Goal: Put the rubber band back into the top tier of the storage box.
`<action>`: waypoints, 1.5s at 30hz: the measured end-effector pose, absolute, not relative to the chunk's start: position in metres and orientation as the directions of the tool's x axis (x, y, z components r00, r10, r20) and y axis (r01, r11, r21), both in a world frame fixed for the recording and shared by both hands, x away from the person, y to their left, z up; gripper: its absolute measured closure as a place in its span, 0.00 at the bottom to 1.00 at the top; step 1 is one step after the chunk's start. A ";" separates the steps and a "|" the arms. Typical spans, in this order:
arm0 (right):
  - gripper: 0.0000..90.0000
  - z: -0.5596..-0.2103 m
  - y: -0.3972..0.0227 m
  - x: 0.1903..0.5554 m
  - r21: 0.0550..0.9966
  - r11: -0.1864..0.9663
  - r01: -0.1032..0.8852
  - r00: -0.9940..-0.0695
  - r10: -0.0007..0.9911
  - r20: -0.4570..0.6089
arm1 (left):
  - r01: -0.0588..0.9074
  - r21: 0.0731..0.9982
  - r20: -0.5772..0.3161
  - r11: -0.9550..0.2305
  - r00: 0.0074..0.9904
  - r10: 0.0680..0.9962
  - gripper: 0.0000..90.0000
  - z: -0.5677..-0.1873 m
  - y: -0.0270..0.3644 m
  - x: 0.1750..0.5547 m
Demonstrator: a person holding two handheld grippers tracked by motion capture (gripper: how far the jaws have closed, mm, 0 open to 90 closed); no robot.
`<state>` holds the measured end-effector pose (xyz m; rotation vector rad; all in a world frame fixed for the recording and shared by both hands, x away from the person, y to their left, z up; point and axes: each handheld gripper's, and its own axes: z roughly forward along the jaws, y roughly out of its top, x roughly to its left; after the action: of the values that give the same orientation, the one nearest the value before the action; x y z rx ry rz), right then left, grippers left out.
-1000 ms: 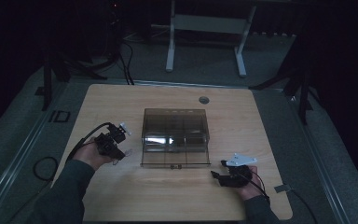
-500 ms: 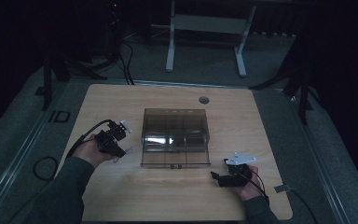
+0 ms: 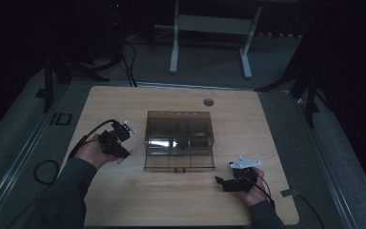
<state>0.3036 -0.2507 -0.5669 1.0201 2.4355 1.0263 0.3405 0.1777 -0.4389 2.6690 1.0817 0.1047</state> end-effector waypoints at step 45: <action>0.16 -0.567 -0.250 0.304 0.719 0.492 0.492 -0.701 0.713 -0.008 | 0.630 0.283 -0.006 -0.723 0.755 0.655 0.95 -0.417 0.160 0.338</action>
<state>0.3038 -0.2505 -0.5671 1.0157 2.4354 1.0272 0.3379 0.1605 -0.4170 2.6858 1.0044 0.1368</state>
